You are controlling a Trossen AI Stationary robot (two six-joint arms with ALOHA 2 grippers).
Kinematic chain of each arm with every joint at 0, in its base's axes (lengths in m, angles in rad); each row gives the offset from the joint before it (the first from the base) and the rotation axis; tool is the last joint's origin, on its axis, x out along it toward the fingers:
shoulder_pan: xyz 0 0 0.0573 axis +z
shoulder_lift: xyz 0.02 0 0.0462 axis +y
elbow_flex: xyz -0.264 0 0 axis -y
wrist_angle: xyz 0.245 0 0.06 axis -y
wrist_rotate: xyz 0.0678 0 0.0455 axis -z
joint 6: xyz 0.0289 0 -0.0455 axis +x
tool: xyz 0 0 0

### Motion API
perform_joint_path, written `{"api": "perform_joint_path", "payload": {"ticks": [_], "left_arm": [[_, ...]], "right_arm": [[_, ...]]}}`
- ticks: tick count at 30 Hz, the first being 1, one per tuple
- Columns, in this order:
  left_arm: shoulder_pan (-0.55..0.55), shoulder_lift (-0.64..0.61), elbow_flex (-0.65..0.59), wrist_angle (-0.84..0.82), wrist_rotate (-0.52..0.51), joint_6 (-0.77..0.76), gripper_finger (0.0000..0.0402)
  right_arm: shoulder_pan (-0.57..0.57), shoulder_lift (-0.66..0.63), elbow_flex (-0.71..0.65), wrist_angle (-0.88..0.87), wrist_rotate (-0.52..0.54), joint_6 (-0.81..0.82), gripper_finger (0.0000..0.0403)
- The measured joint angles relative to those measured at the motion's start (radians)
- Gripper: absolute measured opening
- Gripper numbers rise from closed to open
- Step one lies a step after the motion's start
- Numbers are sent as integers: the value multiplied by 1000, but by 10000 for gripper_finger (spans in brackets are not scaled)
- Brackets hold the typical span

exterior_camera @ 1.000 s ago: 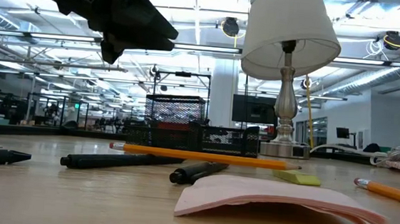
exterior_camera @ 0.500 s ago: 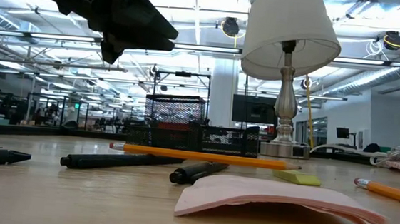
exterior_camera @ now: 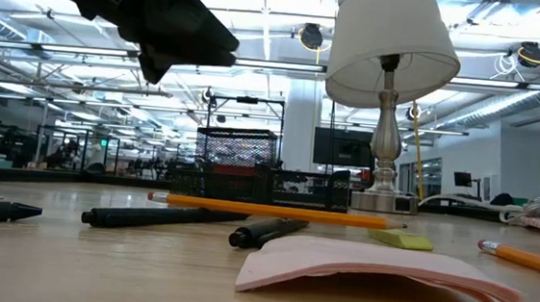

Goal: Pick and place office supplies into organizer
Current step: Put the black binder clip into the black desk organizer

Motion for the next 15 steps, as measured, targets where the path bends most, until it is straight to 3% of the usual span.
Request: {"api": "perform_joint_path", "payload": {"ticks": [7,15], "left_arm": [[0,0,0,2,0,50,106],[-16,-47,2,6,2,87,106]], "right_arm": [[-82,0,0,134,100,-207,6],[-231,0,0,329,109,-549,5]]}}
